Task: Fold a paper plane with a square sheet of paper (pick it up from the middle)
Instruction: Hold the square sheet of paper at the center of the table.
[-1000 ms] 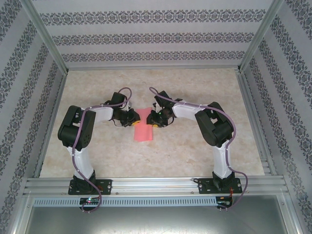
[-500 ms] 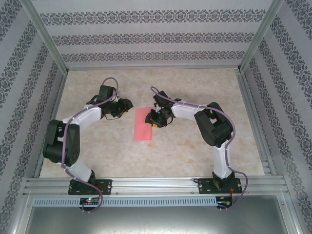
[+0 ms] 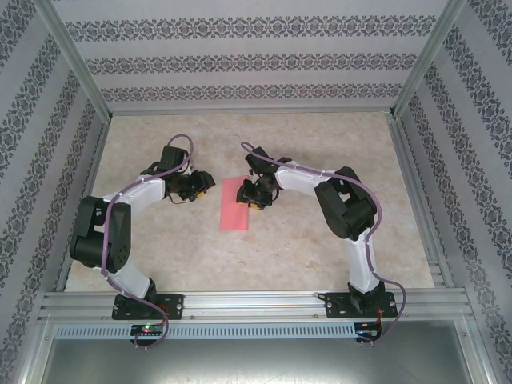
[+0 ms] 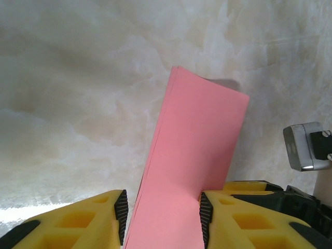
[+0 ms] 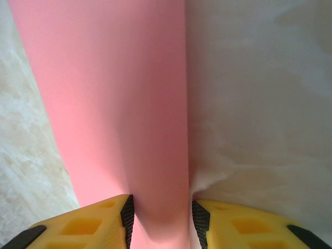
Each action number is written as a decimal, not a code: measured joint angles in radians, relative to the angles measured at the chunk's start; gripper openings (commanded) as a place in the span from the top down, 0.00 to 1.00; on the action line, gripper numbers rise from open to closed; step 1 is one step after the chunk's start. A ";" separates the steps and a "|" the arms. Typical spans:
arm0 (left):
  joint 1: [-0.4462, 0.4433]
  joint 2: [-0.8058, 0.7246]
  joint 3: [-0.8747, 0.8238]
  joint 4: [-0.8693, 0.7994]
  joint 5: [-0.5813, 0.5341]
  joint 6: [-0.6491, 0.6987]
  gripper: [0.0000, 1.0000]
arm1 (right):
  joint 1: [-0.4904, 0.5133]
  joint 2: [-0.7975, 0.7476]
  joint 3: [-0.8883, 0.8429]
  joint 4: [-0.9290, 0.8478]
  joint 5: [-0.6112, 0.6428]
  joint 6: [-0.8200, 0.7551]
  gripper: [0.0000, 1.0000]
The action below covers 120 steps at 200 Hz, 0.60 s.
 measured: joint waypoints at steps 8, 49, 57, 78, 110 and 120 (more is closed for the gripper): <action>0.000 0.005 0.000 0.000 0.004 0.002 0.57 | 0.000 0.005 0.010 -0.013 0.002 -0.004 0.59; 0.000 0.040 0.000 0.000 0.032 0.014 0.60 | 0.006 0.020 0.040 -0.051 0.015 -0.022 0.59; 0.000 0.048 0.000 0.000 0.039 0.015 0.61 | 0.006 0.022 0.045 -0.056 0.016 -0.023 0.59; -0.003 0.068 0.003 0.000 0.058 0.018 0.63 | 0.006 0.029 0.056 -0.069 0.016 -0.023 0.59; -0.024 0.108 0.024 0.001 0.095 0.023 0.69 | 0.006 0.035 0.066 -0.080 0.016 -0.023 0.59; -0.037 0.124 0.032 0.002 0.106 0.023 0.72 | 0.006 0.039 0.069 -0.084 0.016 -0.023 0.59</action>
